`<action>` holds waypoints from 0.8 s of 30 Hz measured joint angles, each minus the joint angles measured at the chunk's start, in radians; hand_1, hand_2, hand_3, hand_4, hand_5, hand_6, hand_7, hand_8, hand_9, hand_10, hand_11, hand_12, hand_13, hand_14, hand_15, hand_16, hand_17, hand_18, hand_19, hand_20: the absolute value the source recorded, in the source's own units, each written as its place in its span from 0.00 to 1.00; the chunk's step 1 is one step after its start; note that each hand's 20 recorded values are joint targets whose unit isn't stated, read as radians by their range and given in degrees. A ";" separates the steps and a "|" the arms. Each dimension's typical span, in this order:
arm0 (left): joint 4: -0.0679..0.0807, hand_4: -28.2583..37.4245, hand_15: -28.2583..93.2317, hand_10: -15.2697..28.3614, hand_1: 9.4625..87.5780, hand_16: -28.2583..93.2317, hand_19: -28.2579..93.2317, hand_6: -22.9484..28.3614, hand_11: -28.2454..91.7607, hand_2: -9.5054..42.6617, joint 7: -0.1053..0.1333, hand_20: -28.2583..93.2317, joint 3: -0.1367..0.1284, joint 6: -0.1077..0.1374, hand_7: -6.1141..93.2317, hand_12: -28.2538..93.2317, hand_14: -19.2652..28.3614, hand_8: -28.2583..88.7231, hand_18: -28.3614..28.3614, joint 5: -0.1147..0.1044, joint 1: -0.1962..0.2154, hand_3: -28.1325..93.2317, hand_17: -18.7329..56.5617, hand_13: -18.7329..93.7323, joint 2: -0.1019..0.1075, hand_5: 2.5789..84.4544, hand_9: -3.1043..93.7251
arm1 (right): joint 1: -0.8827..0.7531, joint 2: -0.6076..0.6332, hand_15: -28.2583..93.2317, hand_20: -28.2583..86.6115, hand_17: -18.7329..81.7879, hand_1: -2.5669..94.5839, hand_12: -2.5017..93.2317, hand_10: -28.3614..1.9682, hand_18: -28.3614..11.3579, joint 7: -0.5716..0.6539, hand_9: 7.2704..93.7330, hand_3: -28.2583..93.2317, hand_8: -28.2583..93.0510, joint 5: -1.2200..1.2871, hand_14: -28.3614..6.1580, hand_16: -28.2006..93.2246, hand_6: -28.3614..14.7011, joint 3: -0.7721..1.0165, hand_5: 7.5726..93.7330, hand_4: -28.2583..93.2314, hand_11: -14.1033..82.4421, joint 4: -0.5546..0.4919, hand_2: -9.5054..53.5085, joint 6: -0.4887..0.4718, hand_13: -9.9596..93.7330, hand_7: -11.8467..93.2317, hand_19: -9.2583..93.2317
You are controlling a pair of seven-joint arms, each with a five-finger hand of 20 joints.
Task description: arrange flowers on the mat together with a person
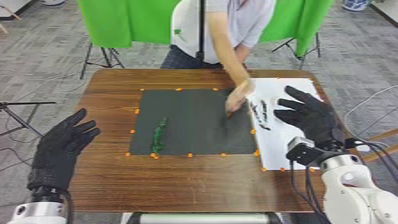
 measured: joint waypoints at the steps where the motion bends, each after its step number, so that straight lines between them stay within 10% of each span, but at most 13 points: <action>1: 0.000 0.00 0.69 0.83 0.17 0.12 0.67 0.63 0.49 0.32 0.001 0.28 0.001 0.000 0.21 0.30 0.97 0.15 0.87 0.000 0.000 0.89 0.13 0.38 0.001 0.44 0.40 | 0.002 0.000 0.62 0.32 0.26 0.24 0.15 0.30 0.15 0.001 0.44 0.88 0.13 -0.001 0.22 0.27 0.62 0.000 0.45 0.04 0.31 0.000 0.34 0.000 0.47 0.25 0.62; 13: 0.000 0.00 0.69 0.83 0.17 0.12 0.67 0.64 0.49 0.32 0.004 0.28 0.001 0.003 0.21 0.30 0.97 0.15 0.87 -0.001 0.002 0.89 0.13 0.37 0.002 0.44 0.40 | 0.011 0.029 0.70 0.33 0.34 0.29 0.16 0.31 0.14 0.153 0.50 0.86 0.13 -0.265 0.28 0.28 0.57 0.012 0.47 0.05 0.35 -0.049 0.25 0.058 0.56 0.26 0.73; 24: -0.004 0.00 0.69 0.83 0.17 0.12 0.67 0.64 0.49 0.32 0.028 0.28 -0.002 0.013 0.21 0.30 0.97 0.15 0.87 -0.010 0.028 0.89 0.13 0.37 0.016 0.44 0.40 | 0.075 0.139 0.77 0.18 0.45 0.37 0.18 0.25 0.05 0.638 0.60 0.82 0.14 -0.777 0.33 0.29 0.49 -0.095 0.51 0.07 0.43 -0.110 0.14 0.094 0.67 0.24 0.91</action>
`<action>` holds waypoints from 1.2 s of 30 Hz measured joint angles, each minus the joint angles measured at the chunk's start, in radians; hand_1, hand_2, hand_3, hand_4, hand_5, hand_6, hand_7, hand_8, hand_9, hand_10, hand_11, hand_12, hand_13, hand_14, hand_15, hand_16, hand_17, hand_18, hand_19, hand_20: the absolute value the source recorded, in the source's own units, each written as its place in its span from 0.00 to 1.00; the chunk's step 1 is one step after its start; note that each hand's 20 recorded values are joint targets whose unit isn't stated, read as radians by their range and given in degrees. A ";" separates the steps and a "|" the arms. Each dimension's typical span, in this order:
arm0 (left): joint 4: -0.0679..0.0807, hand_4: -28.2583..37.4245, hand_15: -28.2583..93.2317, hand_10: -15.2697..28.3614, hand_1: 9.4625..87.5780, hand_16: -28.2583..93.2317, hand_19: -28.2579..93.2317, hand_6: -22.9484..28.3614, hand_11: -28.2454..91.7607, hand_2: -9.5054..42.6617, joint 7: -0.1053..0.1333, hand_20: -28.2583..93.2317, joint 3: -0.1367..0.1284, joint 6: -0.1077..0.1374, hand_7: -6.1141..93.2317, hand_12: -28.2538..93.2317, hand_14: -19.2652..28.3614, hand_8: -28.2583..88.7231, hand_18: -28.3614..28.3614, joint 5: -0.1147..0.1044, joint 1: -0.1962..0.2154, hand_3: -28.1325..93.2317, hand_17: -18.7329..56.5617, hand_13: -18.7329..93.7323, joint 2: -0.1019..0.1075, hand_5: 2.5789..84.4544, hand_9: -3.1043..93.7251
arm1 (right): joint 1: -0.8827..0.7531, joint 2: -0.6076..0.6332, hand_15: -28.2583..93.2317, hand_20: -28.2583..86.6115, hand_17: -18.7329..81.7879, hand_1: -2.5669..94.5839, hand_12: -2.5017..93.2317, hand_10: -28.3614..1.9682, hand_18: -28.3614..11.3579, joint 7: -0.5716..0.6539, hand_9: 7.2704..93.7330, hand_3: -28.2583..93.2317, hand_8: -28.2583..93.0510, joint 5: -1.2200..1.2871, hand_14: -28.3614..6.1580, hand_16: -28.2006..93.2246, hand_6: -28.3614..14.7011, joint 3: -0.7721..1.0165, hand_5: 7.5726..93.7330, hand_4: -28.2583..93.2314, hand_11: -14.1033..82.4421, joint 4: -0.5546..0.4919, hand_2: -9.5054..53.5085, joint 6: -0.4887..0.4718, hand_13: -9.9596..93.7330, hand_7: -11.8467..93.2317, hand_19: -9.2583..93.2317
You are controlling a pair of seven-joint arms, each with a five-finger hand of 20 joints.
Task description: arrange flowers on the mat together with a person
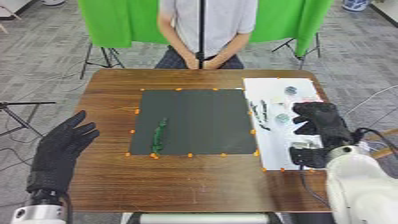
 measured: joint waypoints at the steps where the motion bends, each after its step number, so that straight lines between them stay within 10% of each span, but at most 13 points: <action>1: -0.001 0.00 0.69 0.83 0.17 0.12 0.67 0.63 0.49 0.32 0.002 0.28 -0.002 0.001 0.21 0.30 0.97 0.15 0.87 -0.001 0.003 0.89 0.13 0.37 0.001 0.44 0.40 | 0.012 0.009 0.78 0.14 0.46 0.37 0.18 0.24 0.05 0.045 0.61 0.81 0.15 -0.049 0.33 0.29 0.48 -0.010 0.52 0.07 0.43 -0.001 0.14 -0.016 0.68 0.24 0.93; 16: -0.004 0.00 0.69 0.83 0.17 0.12 0.67 0.64 0.49 0.32 0.011 0.28 -0.007 0.004 0.21 0.30 0.97 0.15 0.87 -0.004 0.015 0.89 0.13 0.37 0.002 0.44 0.40 | 0.067 0.057 0.77 0.03 0.51 0.42 0.19 0.14 0.01 0.372 0.65 0.77 0.16 -0.378 0.29 0.30 0.40 -0.027 0.57 0.08 0.43 0.005 0.08 -0.320 0.72 0.21 0.98; 36: -0.006 0.00 0.69 0.83 0.17 0.12 0.67 0.64 0.49 0.32 0.027 0.28 -0.006 0.010 0.21 0.30 0.97 0.15 0.87 -0.011 0.022 0.89 0.13 0.37 0.014 0.44 0.40 | 0.108 0.084 0.77 0.01 0.49 0.47 0.18 0.14 0.00 0.444 0.60 0.78 0.16 -0.406 0.29 0.30 0.42 -0.047 0.56 0.08 0.37 0.151 0.05 -0.528 0.70 0.20 0.97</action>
